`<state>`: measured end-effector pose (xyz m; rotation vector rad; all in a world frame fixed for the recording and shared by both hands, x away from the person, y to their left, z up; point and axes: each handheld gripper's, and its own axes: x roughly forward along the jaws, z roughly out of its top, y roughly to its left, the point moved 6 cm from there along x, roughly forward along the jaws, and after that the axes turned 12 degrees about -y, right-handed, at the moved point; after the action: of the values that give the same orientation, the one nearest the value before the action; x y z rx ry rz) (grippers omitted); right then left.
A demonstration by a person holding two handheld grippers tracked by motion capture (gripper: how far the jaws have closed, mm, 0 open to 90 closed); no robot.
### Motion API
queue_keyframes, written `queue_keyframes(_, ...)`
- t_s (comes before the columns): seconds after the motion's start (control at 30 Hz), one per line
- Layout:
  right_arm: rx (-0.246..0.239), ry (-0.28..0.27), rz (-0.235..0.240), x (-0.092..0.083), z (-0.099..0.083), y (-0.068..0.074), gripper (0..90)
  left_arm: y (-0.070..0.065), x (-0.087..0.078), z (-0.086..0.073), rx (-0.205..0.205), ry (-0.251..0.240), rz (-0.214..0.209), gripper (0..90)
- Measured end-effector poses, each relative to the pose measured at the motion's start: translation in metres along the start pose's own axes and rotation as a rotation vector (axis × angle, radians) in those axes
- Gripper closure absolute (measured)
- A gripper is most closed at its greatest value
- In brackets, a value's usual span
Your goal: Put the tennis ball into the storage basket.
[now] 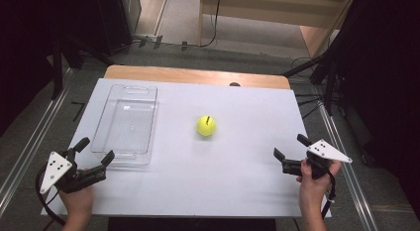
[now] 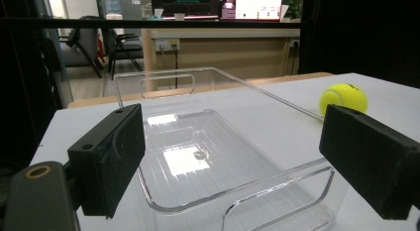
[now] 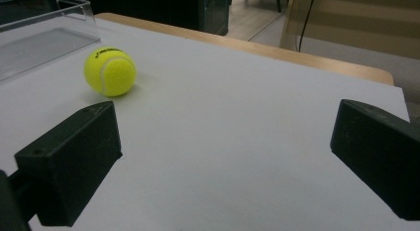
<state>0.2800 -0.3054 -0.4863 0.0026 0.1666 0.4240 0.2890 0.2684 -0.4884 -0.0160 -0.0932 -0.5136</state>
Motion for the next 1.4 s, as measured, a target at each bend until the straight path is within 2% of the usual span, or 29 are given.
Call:
queue_keyframes(0.2,-0.017,0.006,0.022,0.010,0.009,0.003,0.0,-0.001,0.000,0.000,0.007,0.006,-0.006,11.1)
queue_keyframes(0.77,-0.034,0.040,0.062,0.036,0.018,0.014,0.0,-0.002,0.000,0.000,0.006,0.007,-0.010,11.1)
queue_keyframes(1.13,-0.031,0.060,0.110,0.056,0.022,0.025,0.0,-0.002,0.000,0.000,0.004,0.006,-0.011,11.1)
queue_keyframes(1.4,-0.034,0.066,0.127,0.067,0.027,0.030,0.0,-0.002,0.000,0.000,0.004,0.006,-0.013,11.0)
